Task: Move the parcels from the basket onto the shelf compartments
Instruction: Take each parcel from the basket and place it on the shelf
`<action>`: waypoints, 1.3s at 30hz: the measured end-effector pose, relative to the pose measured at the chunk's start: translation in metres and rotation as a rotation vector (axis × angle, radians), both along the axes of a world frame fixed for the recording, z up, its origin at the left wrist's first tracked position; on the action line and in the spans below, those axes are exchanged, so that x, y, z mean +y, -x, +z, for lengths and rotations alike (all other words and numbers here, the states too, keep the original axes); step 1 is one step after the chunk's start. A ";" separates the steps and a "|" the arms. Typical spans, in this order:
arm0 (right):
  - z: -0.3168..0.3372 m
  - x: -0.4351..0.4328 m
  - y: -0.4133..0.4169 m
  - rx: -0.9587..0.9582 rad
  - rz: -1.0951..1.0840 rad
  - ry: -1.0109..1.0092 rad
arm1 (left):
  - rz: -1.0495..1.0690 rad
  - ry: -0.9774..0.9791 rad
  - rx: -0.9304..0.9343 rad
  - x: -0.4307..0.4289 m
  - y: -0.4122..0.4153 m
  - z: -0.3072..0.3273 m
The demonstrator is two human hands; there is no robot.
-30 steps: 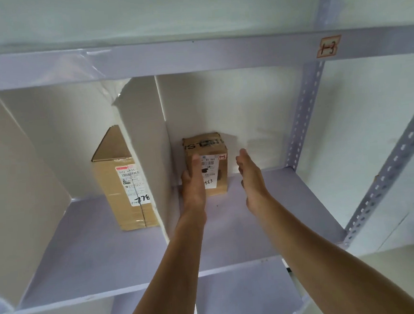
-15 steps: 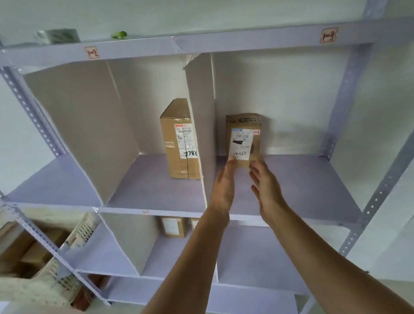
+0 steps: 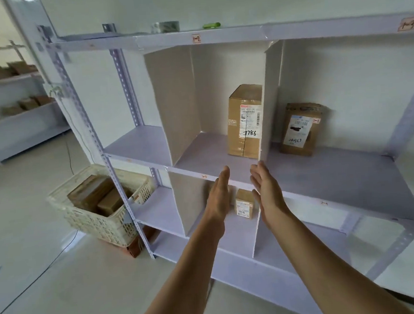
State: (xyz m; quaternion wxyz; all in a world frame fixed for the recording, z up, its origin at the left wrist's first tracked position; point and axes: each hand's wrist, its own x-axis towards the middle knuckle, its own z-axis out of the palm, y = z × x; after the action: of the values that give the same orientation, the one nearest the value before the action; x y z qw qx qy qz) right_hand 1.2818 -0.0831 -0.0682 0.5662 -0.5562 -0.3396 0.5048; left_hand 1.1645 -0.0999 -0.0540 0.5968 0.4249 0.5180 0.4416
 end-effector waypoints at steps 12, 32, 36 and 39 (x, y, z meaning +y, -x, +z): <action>-0.007 0.042 0.185 -0.017 0.149 0.017 | 0.137 -0.034 0.003 0.021 0.195 -0.008; -0.037 0.145 0.480 -0.025 0.341 0.034 | 0.304 0.034 0.010 0.107 0.481 -0.035; -0.055 0.191 0.534 -0.006 0.402 0.054 | 0.333 0.109 0.055 0.147 0.534 -0.057; -0.071 0.230 0.573 -0.012 0.434 0.078 | 0.350 0.137 0.063 0.186 0.573 -0.072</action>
State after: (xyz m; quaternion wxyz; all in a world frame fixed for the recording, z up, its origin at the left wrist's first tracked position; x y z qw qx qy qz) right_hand 0.7087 0.1466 -0.1389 0.4205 -0.4943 -0.4349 0.6242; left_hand 0.5919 0.0865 -0.1262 0.5216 0.3004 0.6314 0.4889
